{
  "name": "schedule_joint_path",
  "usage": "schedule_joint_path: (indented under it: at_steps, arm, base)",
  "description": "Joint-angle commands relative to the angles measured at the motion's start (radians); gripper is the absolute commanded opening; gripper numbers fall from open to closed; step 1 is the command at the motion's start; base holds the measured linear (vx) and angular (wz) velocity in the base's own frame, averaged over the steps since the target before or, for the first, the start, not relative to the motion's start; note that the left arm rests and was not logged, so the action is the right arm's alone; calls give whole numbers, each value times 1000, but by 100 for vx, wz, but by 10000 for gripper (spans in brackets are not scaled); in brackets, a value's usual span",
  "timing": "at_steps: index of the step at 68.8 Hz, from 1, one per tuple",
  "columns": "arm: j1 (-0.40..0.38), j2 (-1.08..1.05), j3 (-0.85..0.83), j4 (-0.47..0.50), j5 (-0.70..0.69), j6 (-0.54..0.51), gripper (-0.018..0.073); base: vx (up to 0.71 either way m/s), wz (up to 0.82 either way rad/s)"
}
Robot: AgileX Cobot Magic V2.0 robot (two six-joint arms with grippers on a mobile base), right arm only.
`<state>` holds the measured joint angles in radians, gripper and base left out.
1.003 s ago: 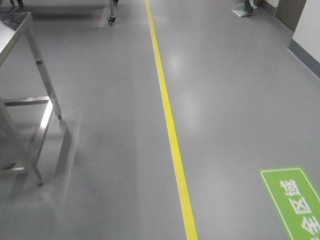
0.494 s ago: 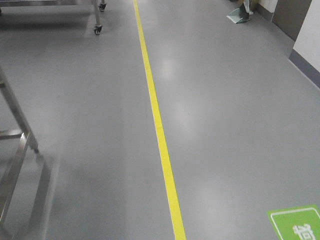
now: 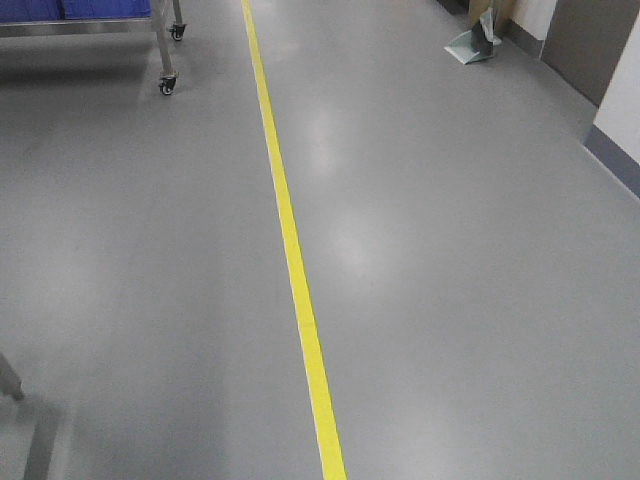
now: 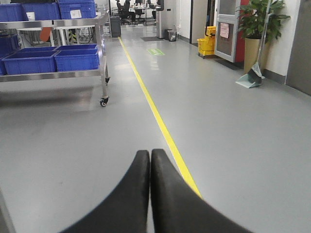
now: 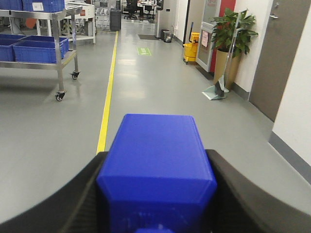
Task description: Pour parts from conveyor to right shelf
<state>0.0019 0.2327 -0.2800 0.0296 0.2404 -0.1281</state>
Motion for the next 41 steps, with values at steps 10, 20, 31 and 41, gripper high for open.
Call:
schedule_joint_path:
  at_steps: [10,20,31,41]
  arm:
    - [-3,9,-28,-2,-86,-7,-6]
    - [-3,9,-28,-2,-86,-7,-6]
    - [-3,9,-28,-2,-86,-7,-6]
    - [-3,9,-28,-2,-86,-7,-6]
  base:
    - [68,9]
    - [68,19]
    - [69,26]
    - [69,26]
